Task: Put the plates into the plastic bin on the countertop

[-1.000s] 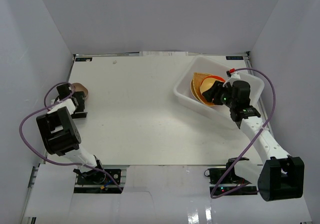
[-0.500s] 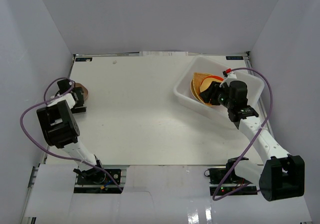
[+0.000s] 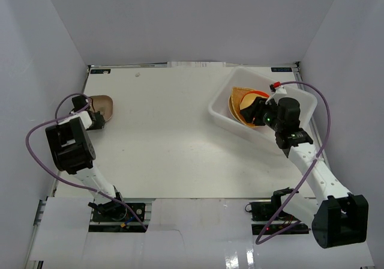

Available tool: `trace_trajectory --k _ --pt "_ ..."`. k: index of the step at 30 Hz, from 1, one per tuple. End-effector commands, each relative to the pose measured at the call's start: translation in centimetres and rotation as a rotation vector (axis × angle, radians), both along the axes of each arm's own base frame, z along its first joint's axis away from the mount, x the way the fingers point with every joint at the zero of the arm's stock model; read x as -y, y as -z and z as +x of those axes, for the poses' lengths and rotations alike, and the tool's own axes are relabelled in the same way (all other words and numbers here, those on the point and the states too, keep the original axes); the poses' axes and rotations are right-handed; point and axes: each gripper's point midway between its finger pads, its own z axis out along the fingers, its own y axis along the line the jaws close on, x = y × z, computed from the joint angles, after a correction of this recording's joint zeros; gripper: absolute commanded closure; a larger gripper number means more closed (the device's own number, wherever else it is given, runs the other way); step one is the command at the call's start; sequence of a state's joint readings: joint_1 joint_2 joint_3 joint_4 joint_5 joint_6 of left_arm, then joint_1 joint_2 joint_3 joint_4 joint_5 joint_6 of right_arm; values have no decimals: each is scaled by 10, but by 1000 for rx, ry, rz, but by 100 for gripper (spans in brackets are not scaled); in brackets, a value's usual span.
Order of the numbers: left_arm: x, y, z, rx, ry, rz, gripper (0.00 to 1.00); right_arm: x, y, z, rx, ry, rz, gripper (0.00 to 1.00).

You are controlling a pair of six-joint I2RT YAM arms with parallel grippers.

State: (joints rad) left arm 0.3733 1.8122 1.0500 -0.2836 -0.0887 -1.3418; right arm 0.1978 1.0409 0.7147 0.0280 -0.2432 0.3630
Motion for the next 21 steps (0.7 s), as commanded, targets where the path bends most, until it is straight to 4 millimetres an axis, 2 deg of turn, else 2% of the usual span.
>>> trace_trajectory --k 1,2,5,7,8,9,10,11,12,13,14,15,16,17,18,19,20,21 --pt "9 -6 6 -6 74 22 94 -6 -24 2 72 -24 23 45" --pt "12 -8 9 -2 101 30 100 -7 -26 1 75 -29 26 45" --pt "37 -24 31 46 284 81 100 -8 -37 -1 95 -34 43 45" --pt "75 -47 53 136 459 120 100 -8 -49 -4 117 -32 60 45" --pt "94 -62 64 208 533 123 100 -8 -62 -4 143 -32 66 45" --pt "128 -85 70 275 627 146 100 -7 -72 -6 165 -27 74 45" --pt "147 -106 77 328 694 182 100 -6 -78 -7 170 -24 74 45" --pt "165 -123 80 371 741 205 100 -4 -96 -7 202 -13 77 45" --pt "209 -150 77 437 840 229 100 -3 -108 -9 230 -7 80 45" --pt "227 -175 78 493 896 276 100 -1 -111 -13 221 -2 75 46" --pt "240 -194 76 534 912 316 100 2 -127 -14 252 14 75 46" --pt "278 -220 63 608 986 338 100 5 -138 -18 275 24 75 47" --pt "297 -229 57 642 1032 356 100 7 -143 -21 281 32 73 56" --pt "333 -247 47 700 1109 343 100 12 -160 -25 319 56 77 63" --pt "351 -253 43 720 1149 332 100 14 -166 -28 331 69 79 72" --pt "370 -246 42 706 1193 314 100 18 -173 -30 341 91 91 92" --pt "403 -261 33 740 1259 300 100 23 -178 -31 352 120 94 92" --pt "420 -245 36 703 1298 291 100 26 -194 -38 389 134 106 92"
